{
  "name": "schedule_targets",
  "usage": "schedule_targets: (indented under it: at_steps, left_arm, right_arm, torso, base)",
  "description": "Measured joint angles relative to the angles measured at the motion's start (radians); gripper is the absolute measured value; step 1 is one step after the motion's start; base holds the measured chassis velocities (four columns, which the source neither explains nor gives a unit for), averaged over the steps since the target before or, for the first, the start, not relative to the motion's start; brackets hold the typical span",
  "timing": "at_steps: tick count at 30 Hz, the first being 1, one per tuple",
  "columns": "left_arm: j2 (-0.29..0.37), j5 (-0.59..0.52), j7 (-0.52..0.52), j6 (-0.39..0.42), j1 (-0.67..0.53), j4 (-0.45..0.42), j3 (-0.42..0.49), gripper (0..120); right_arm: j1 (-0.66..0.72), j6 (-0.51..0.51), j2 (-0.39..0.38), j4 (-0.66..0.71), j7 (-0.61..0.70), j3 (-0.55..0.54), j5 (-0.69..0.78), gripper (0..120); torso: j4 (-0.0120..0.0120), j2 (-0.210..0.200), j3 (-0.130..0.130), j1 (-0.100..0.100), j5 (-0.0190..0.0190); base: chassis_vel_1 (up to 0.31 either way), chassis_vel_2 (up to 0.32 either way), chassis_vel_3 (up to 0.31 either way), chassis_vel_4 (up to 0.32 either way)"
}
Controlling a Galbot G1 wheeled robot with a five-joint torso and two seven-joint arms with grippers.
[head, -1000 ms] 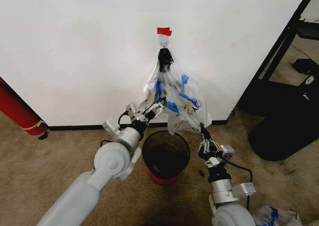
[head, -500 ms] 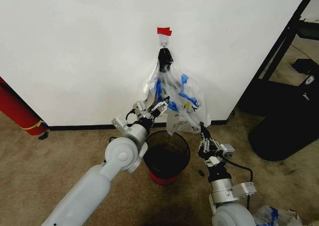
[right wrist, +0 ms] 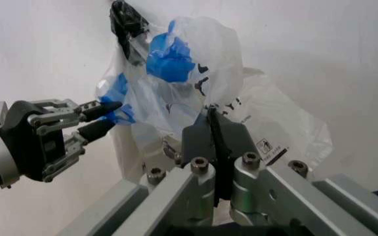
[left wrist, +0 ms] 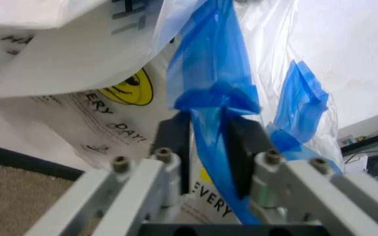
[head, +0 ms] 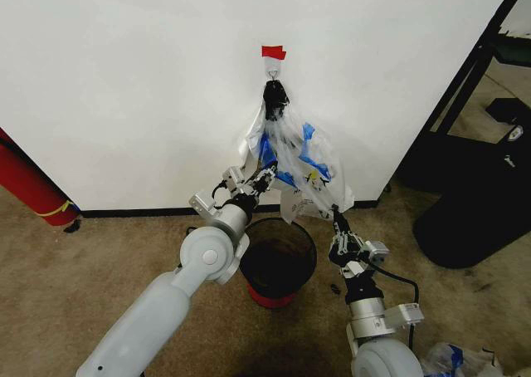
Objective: Pick up the garbage bag from the wall and place it over the trash bin.
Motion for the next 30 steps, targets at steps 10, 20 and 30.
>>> schedule_targets:
  at_steps: [10, 20, 30]
  left_arm:
    - [0.031, 0.009, 0.005, -0.008, 0.028, -0.044, -0.027, 0]
    - [0.032, 0.018, 0.000, -0.006, 0.064, -0.103, -0.043, 0]
    - [0.030, 0.030, 0.000, -0.003, 0.091, -0.136, -0.030, 0]
  right_arm:
    - [0.013, 0.000, -0.017, -0.016, 0.008, 0.017, -0.004, 0]
    - [-0.038, -0.095, -0.149, 0.030, 0.042, 0.085, -0.106, 31]
    - [0.039, -0.112, -0.339, 0.036, 0.086, 0.090, -0.127, 68]
  torso:
    - [0.0001, 0.000, 0.000, 0.000, 0.0000]
    - [-0.0001, 0.000, 0.000, 0.000, 0.0001]
    - [-0.0001, 0.000, 0.000, 0.000, 0.0003]
  base:
    - [0.000, 0.000, 0.000, 0.000]
    - [0.000, 0.000, 0.000, 0.000]
    - [0.000, 0.000, 0.000, 0.000]
